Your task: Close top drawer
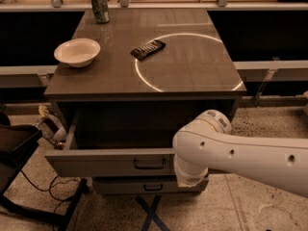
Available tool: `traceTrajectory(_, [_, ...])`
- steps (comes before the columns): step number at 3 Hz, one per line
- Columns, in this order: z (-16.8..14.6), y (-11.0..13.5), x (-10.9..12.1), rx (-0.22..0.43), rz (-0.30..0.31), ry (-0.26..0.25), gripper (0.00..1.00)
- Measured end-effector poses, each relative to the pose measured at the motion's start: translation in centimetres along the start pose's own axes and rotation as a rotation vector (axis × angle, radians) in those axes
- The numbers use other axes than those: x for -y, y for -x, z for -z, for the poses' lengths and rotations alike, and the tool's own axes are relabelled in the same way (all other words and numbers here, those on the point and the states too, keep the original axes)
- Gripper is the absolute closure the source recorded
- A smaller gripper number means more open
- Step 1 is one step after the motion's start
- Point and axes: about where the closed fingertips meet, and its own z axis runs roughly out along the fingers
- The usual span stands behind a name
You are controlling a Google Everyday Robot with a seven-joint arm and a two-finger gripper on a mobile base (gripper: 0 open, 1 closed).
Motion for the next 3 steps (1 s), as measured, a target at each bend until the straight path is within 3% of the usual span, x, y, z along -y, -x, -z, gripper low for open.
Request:
traceTrajectory(1, [0.6, -0.3, 2.3, 0.042, -0.017, -0.052, 1.00])
traceTrajectory(2, [1.0, -0.2, 3.3, 0.059, -0.018, -0.075, 1.00])
traceTrajectory(3, [2.3, 0.4, 6.0, 0.105, -0.005, -0.137, 1.00])
